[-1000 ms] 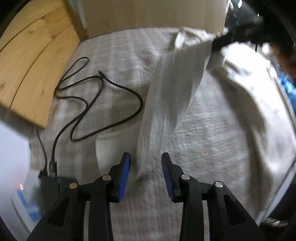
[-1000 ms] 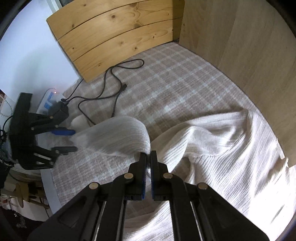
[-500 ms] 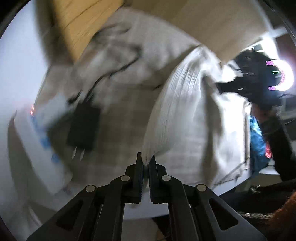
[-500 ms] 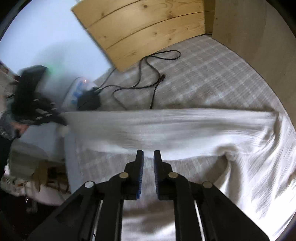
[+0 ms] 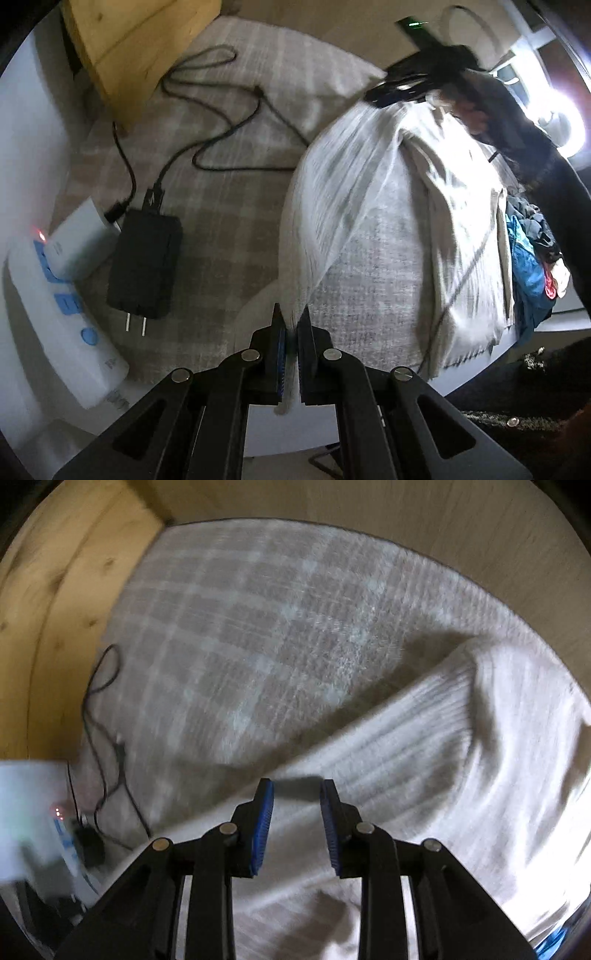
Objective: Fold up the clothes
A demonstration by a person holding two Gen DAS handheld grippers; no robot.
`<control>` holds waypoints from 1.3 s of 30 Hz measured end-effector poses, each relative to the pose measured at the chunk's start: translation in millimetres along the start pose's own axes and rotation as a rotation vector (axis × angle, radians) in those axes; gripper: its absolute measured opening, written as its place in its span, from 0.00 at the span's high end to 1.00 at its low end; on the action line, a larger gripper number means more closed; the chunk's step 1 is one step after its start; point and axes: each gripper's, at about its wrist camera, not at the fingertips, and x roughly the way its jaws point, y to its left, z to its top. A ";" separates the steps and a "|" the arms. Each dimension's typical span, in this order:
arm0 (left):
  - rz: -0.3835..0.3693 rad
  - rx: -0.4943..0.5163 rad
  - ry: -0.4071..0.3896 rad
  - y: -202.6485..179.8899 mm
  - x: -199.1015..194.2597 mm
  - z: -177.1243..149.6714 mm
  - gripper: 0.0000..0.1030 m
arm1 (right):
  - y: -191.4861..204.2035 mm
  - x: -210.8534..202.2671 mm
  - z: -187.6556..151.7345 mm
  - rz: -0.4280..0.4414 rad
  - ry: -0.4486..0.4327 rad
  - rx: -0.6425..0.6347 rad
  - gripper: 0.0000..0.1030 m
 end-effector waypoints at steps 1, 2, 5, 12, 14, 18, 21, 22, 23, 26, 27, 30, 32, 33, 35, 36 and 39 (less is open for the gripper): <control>-0.007 0.008 -0.011 -2.1 -5.8 0.0 0.96 | -1.3 -0.4 3.7 0.009 0.001 0.029 0.75; -0.012 0.014 -0.020 -4.1 -10.0 -1.0 0.96 | -2.5 -1.2 7.2 0.020 0.005 0.054 0.75; -0.030 0.032 -0.043 -11.2 -20.5 -1.9 0.96 | -3.9 3.3 15.7 0.002 0.048 0.082 0.75; -0.042 0.080 -0.068 -26.3 -27.7 -1.9 0.96 | 9.7 -1.8 8.5 -0.055 -0.031 0.000 0.97; -0.036 0.083 -0.093 -28.4 -35.1 0.1 0.96 | 5.6 -17.8 5.3 -0.010 -0.103 0.008 0.97; -0.012 0.102 -0.137 -28.5 -42.3 7.0 0.96 | -14.5 -67.1 10.2 0.106 -0.311 0.080 0.97; 0.007 0.083 -0.129 -18.4 -28.2 17.2 0.96 | -13.4 -54.8 18.0 0.088 -0.326 0.085 0.97; 0.020 0.068 -0.113 -12.3 -18.9 21.4 0.96 | -11.7 -48.8 20.7 0.076 -0.326 0.082 0.97; 0.032 0.055 -0.101 -6.8 -11.7 24.6 0.96 | -9.2 -40.3 22.2 0.063 -0.321 0.075 0.97; 0.060 0.010 -0.083 8.9 3.6 33.1 0.95 | -5.0 -22.3 24.6 0.025 -0.327 0.051 0.97; 0.077 -0.005 -0.078 13.6 7.1 35.4 0.93 | -5.3 -20.8 27.4 0.020 -0.323 0.043 0.96; 0.192 -0.042 -0.082 23.4 4.8 37.4 0.87 | -8.7 -29.2 24.8 0.059 -0.287 0.046 0.89; 0.257 -0.062 -0.106 29.8 -6.7 36.2 0.78 | -10.8 -39.8 20.1 0.094 -0.273 0.045 0.84; 0.269 -0.075 -0.124 32.9 -14.9 33.4 0.76 | -11.0 -53.8 14.0 0.125 -0.295 0.033 0.79; 0.271 -0.090 -0.148 34.1 -31.4 24.7 0.76 | -16.0 -90.3 -6.2 0.226 -0.332 0.022 0.77; 0.232 -0.079 -0.152 27.0 -36.5 17.8 0.76 | -21.0 -111.7 -22.3 0.288 -0.352 0.013 0.77; 0.099 -0.035 -0.137 -0.3 -42.6 -4.3 0.73 | -38.4 -164.6 -72.5 0.418 -0.405 -0.024 0.77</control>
